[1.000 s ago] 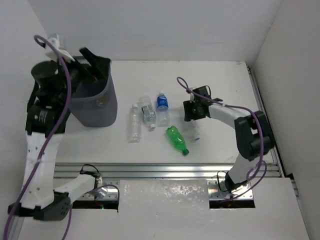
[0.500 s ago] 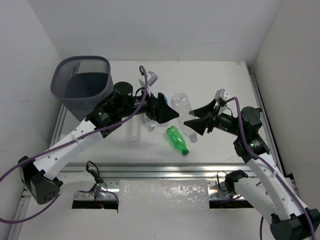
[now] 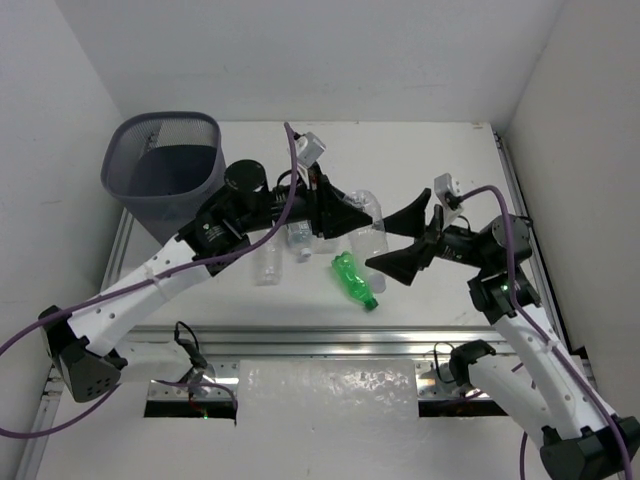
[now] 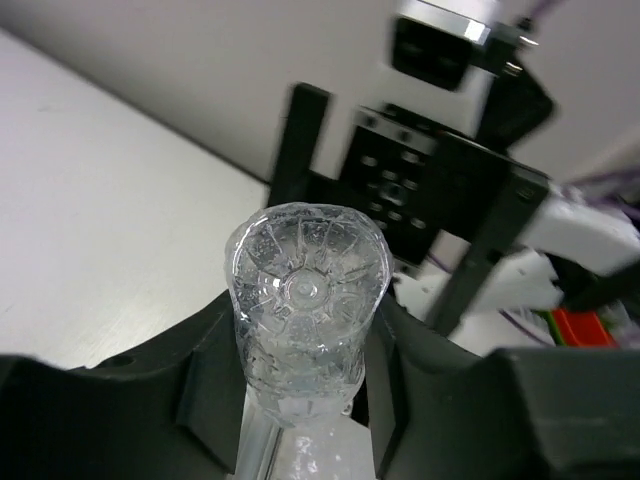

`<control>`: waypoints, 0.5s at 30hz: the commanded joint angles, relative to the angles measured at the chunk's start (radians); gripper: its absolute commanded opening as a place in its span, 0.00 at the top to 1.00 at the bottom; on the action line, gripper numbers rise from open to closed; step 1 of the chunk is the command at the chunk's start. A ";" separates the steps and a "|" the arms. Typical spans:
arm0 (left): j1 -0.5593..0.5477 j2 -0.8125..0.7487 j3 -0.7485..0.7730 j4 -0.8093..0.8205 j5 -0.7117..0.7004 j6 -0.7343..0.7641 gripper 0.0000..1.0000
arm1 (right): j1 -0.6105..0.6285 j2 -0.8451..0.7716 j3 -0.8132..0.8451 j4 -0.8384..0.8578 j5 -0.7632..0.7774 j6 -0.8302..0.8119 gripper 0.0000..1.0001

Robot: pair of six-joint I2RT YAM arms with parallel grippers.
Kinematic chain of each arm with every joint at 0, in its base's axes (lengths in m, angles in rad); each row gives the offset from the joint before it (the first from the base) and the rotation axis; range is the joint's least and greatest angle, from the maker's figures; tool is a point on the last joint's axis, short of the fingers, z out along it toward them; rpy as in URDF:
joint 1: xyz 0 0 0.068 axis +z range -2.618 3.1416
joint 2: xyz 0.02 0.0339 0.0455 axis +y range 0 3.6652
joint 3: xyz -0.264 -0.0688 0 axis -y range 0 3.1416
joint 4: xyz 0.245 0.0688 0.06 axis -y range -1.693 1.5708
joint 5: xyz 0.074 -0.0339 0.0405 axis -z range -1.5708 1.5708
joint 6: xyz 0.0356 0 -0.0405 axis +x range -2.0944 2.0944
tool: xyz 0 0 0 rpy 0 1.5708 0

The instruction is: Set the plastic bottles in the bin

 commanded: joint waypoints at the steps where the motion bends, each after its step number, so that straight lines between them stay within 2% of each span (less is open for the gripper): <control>1: -0.013 0.012 0.113 -0.210 -0.280 0.032 1.00 | 0.003 -0.050 0.049 -0.190 0.173 -0.108 0.01; 2: -0.013 0.002 0.183 -0.278 -0.409 0.030 1.00 | 0.005 -0.062 0.065 -0.286 0.266 -0.140 0.01; 3: -0.012 -0.002 0.221 -0.347 -0.688 0.026 1.00 | 0.005 -0.067 0.070 -0.448 0.434 -0.182 0.01; 4: -0.009 -0.011 0.258 -0.475 -0.839 0.021 1.00 | 0.003 -0.069 0.072 -0.511 0.511 -0.194 0.01; 5: -0.006 -0.019 0.327 -0.526 -0.975 0.009 1.00 | 0.003 -0.066 0.055 -0.564 0.571 -0.200 0.01; 6: 0.005 -0.025 0.355 -0.571 -1.193 0.004 1.00 | 0.003 -0.062 0.041 -0.626 0.657 -0.202 0.01; 7: 0.058 -0.034 0.380 -0.635 -1.262 0.001 1.00 | 0.003 -0.058 0.023 -0.640 0.678 -0.207 0.01; 9: 0.170 -0.041 0.455 -0.688 -1.265 0.010 1.00 | 0.003 -0.034 -0.034 -0.646 0.698 -0.214 0.01; 10: 0.304 -0.028 0.508 -0.727 -1.234 0.018 1.00 | 0.003 -0.021 -0.068 -0.640 0.689 -0.217 0.01; 11: 0.363 -0.015 0.534 -0.748 -1.215 0.027 1.00 | 0.005 -0.009 -0.085 -0.626 0.672 -0.222 0.01; 12: 0.467 -0.002 0.564 -0.781 -1.208 0.033 1.00 | 0.003 0.020 -0.098 -0.593 0.640 -0.224 0.01; 15: 0.604 0.057 0.633 -0.811 -1.234 0.044 1.00 | 0.011 0.109 -0.148 -0.518 0.623 -0.216 0.01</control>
